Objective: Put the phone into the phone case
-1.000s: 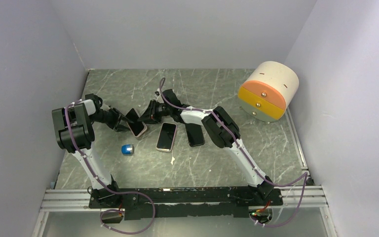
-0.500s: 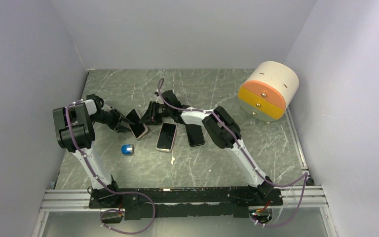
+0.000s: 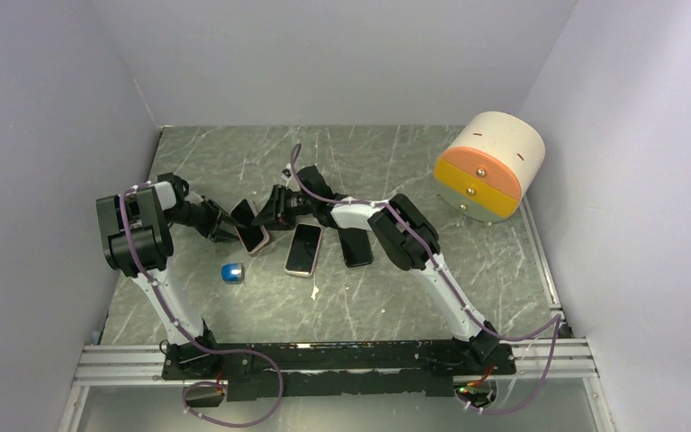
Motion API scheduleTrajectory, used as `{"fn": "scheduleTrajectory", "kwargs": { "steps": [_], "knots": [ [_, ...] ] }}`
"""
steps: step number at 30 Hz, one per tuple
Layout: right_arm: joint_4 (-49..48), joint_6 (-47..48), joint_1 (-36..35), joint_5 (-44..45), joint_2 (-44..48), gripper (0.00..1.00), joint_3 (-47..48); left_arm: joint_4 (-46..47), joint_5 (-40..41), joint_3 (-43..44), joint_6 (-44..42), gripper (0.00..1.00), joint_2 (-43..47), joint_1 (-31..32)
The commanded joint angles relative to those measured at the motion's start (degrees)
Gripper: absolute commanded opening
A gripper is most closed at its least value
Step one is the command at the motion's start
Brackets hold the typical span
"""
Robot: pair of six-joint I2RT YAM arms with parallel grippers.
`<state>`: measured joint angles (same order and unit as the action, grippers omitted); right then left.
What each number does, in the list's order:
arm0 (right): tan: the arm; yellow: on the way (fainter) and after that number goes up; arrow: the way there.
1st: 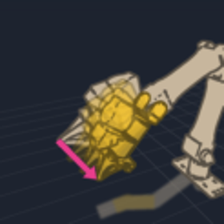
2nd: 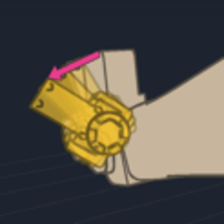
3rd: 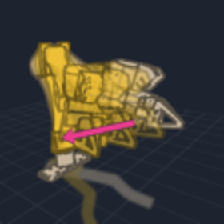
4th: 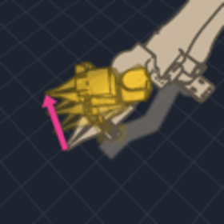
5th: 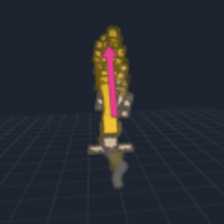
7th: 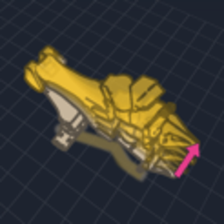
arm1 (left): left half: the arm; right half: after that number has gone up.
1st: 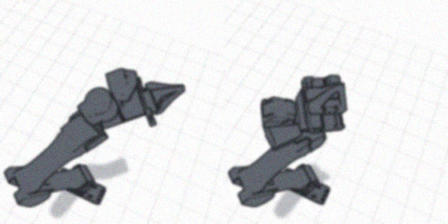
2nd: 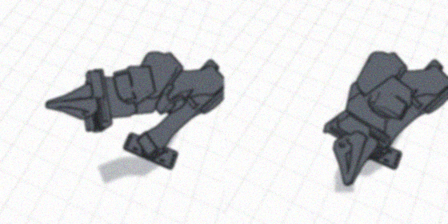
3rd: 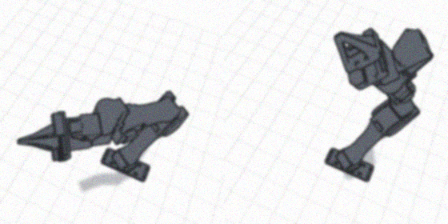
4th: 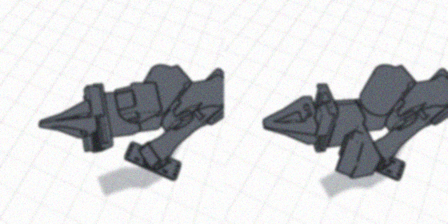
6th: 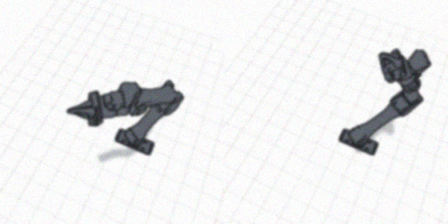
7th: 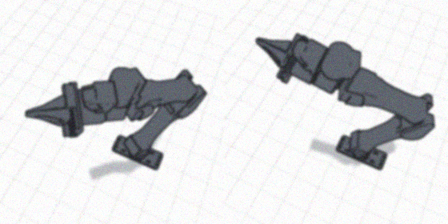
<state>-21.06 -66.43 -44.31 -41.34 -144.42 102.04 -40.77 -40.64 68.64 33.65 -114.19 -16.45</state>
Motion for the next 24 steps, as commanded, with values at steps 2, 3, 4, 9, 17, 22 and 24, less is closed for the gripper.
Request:
{"fn": "scheduleTrajectory", "kwargs": {
  "steps": [2, 3, 4, 9, 17, 22, 24],
  "knots": [
    [-5.81, -0.97, -2.53, -5.79, 4.43, 0.26, 2.11, 0.67, -0.14, -0.24, -0.04, 0.43, -1.34, 1.46],
    [-4.78, -0.30, -2.49, -5.38, 4.52, 0.20, 2.21, 0.69, -0.22, -0.30, -0.07, 0.43, -1.24, 1.50],
    [-3.56, 0.51, -2.53, -4.95, 4.74, 0.13, 2.32, 0.65, -0.19, -0.32, -0.04, 0.43, -1.21, 1.45],
    [2.86, 5.42, -2.53, -2.00, 6.41, 0.00, 2.10, 0.44, 0.03, -0.30, -0.13, 0.44, -1.16, 1.50],
    [3.56, 6.30, -2.55, -1.72, 6.44, 0.30, 2.52, 0.96, -0.48, -0.37, 0.25, 0.43, -1.58, 1.51],
    [7.18, 8.16, -2.96, -0.46, 5.68, 0.32, 3.94, 1.08, -0.72, -0.37, 0.25, 0.43, -1.52, 1.50],
    [7.68, 8.42, -2.98, 0.20, 5.85, 0.22, 3.77, 1.14, -0.92, -0.48, 0.27, 0.42, -1.41, 1.50]
  ]
}}
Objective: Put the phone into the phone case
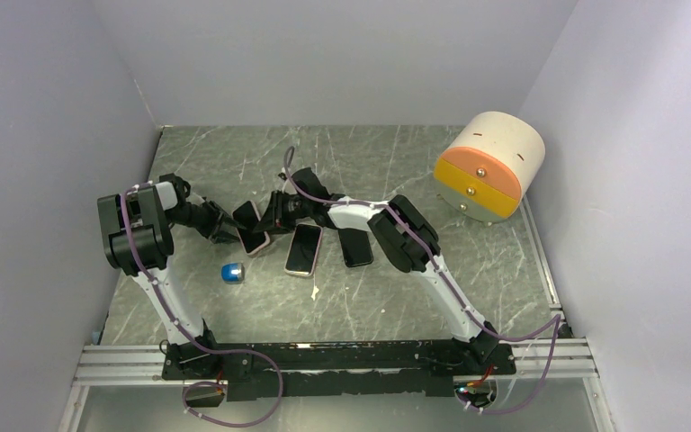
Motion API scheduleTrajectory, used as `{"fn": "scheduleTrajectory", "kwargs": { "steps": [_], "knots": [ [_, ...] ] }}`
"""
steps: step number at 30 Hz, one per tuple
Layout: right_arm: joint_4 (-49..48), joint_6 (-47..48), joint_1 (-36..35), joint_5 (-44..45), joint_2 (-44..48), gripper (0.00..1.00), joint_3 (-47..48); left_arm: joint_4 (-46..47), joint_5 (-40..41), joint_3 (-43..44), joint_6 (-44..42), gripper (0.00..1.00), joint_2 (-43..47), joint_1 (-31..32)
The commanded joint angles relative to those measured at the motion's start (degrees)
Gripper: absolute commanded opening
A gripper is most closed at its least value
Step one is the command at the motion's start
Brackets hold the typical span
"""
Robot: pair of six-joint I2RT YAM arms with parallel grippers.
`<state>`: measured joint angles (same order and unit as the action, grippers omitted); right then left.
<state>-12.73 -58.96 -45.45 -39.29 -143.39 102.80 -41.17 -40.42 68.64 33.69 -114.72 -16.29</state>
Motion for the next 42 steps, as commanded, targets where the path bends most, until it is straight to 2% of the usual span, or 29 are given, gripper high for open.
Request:
{"fn": "scheduleTrajectory", "kwargs": {
  "steps": [1, 4, 5, 11, 14, 19, 23, 28, 35, 42],
  "knots": [
    [-0.72, 1.03, -1.84, -1.73, 5.06, 0.16, 2.78, 1.53, -1.15, -0.48, 0.17, 0.42, -0.68, 1.34],
    [-1.26, 1.25, -1.68, -1.50, 6.17, 0.02, 2.01, 1.25, -1.22, 0.00, -0.11, 0.43, 0.39, 1.26],
    [-2.02, 1.11, -1.51, -1.42, 6.80, 0.00, 1.51, 1.19, -1.36, 0.35, -0.31, 0.44, 0.88, 1.26],
    [-8.60, -0.66, 1.04, -1.17, 12.16, 0.00, -4.40, 2.02, -2.64, 2.66, -0.68, 0.56, 7.08, 1.10],
    [-10.31, -0.12, 2.76, -2.01, 15.02, 0.00, -7.04, 4.58, -4.38, 2.82, -0.08, 0.75, 11.49, 1.11],
    [-10.24, 2.08, 6.12, -4.21, 20.35, 0.00, -11.64, 12.82, -10.38, 0.61, 3.24, 0.82, 16.55, 1.24],
    [-11.82, 4.03, 8.37, -6.92, 27.06, 0.00, -18.94, 21.29, -17.27, -2.25, 6.08, 0.83, 20.45, 1.62],
    [-17.17, 4.14, 9.33, -11.75, 33.83, 0.00, -28.13, 39.50, -26.40, -7.70, 15.42, 0.82, 24.35, 4.70],
    [-28.28, -1.96, 9.47, -14.93, 40.09, 0.00, -36.59, 48.46, -30.34, -9.62, 20.16, 0.79, 27.67, 10.02],
    [-26.76, -0.94, 9.50, -13.17, 43.71, 0.00, -37.75, 52.15, -31.12, -11.43, 23.49, 0.72, 29.34, 11.63]
  ]
}}
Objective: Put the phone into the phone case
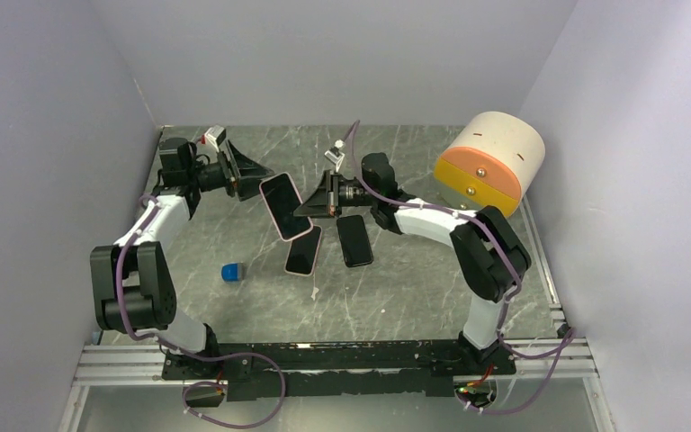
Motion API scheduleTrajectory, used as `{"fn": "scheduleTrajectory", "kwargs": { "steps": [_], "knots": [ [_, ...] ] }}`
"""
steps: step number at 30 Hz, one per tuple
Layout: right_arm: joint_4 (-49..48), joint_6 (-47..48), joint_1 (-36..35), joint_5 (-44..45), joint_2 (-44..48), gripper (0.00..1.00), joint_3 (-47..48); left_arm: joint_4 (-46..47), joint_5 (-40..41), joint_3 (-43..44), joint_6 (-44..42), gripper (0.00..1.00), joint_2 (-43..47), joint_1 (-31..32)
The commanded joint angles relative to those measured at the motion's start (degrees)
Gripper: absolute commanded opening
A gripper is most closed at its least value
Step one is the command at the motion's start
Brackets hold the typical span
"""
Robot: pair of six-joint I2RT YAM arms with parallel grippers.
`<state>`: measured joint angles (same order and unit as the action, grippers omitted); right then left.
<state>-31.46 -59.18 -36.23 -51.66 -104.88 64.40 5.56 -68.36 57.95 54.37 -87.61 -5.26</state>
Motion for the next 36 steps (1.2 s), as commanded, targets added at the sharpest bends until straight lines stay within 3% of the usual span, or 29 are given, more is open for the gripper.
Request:
{"fn": "scheduleTrajectory", "kwargs": {
  "steps": [1, 6, 11, 14, 16, 18, 20, 25, 27, 30, 36],
  "knots": [
    [-8.45, -0.95, 0.32, -0.55, 5.41, 0.00, 0.52, 6.07, -3.31, -1.08, 3.40, 0.71, 2.41, 0.63],
    [-9.48, -1.73, 0.30, 1.03, 5.91, 0.00, -0.37, 14.39, -4.11, -3.34, 10.34, 0.68, 2.93, 1.30],
    [-10.74, -2.70, 0.35, 2.25, 6.16, 0.00, -0.91, 18.70, -4.01, -4.66, 13.58, 0.55, 2.79, 2.42],
    [-8.36, -0.86, 0.39, 5.06, 7.35, 0.00, -1.36, 19.74, -3.77, -5.19, 14.52, 0.41, 3.08, 3.05],
    [-6.39, 0.90, 0.41, 6.56, 8.35, 0.00, -1.61, 18.08, -3.54, -4.95, 13.90, 0.22, 3.05, 3.44],
    [-5.21, 2.00, 0.45, 7.67, 9.21, 0.00, -2.05, 17.54, -3.57, -4.89, 13.56, 0.14, 3.04, 3.74],
    [-4.42, 2.54, 0.41, 8.21, 9.78, 0.00, -2.17, 18.60, -3.56, -5.27, 14.32, 0.18, 3.24, 3.84],
    [-4.83, 2.12, 0.49, 10.04, 11.35, 0.00, -2.91, 19.65, -3.46, -5.31, 15.73, 0.51, 4.10, 4.82],
    [-5.45, 1.74, 0.49, 10.99, 11.56, 0.00, -3.03, 19.37, -3.22, -5.02, 15.57, 0.56, 4.35, 5.74],
    [-7.52, -0.10, 0.51, 12.13, 11.60, 0.00, -3.61, 15.96, -2.13, -4.09, 13.50, 0.54, 4.53, 8.08],
    [-7.28, -0.14, 0.54, 14.02, 11.61, 0.00, -4.00, 17.93, -1.27, -3.91, 14.86, 0.27, 4.08, 10.69]
  ]
}}
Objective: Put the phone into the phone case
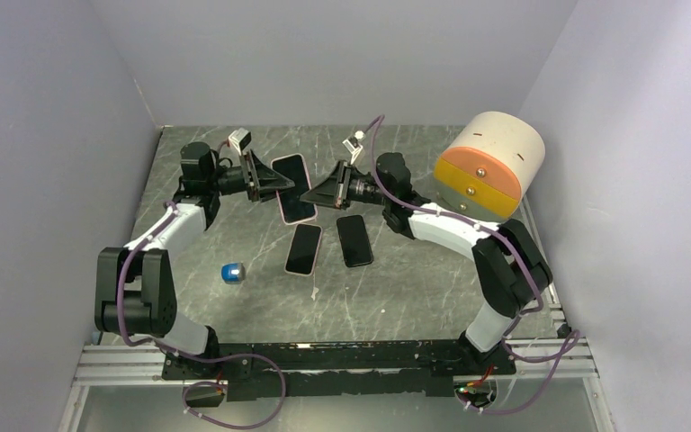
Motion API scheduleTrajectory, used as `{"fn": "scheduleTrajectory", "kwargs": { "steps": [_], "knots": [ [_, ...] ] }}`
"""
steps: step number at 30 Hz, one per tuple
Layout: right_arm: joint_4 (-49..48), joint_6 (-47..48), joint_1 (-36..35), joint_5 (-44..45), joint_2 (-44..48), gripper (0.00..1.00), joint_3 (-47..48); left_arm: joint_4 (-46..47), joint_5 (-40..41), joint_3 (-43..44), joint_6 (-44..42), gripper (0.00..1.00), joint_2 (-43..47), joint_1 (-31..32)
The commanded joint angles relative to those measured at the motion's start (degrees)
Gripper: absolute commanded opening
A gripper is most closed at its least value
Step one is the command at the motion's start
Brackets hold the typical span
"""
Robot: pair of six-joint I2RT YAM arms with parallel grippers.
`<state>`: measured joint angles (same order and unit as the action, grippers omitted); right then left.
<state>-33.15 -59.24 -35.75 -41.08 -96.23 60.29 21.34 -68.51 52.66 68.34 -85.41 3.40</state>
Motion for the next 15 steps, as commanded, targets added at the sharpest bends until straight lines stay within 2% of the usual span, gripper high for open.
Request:
{"fn": "scheduleTrajectory", "kwargs": {
  "steps": [1, 2, 4, 9, 12, 15],
  "knots": [
    [-5.50, -0.04, 0.02, 3.49, 2.99, 0.00, 0.09, 2.43, -1.16, 1.34, 0.98, 0.22, 1.70, 2.24],
    [-5.14, 0.23, -0.01, 3.31, 3.11, 0.02, 0.09, 2.73, -1.18, 1.24, 0.96, 0.19, 1.55, 2.38],
    [-3.99, 0.82, 0.03, 2.13, 3.11, 0.14, 0.49, 3.62, -1.16, 0.90, 1.08, 0.13, 1.45, 2.51],
    [1.16, 3.71, 0.06, -1.24, 4.28, 0.44, -0.47, 5.06, -0.39, 1.00, -0.19, 0.07, 2.11, 2.49],
    [3.60, 4.74, 0.04, -3.94, 4.74, 0.51, -1.18, 2.51, 0.65, 1.57, -3.74, 0.03, 3.28, 2.56],
    [3.14, 3.51, 0.13, -6.16, 5.11, 0.51, -2.63, 2.29, 1.07, 1.65, -6.00, 0.03, 4.19, 2.66]
  ]
}}
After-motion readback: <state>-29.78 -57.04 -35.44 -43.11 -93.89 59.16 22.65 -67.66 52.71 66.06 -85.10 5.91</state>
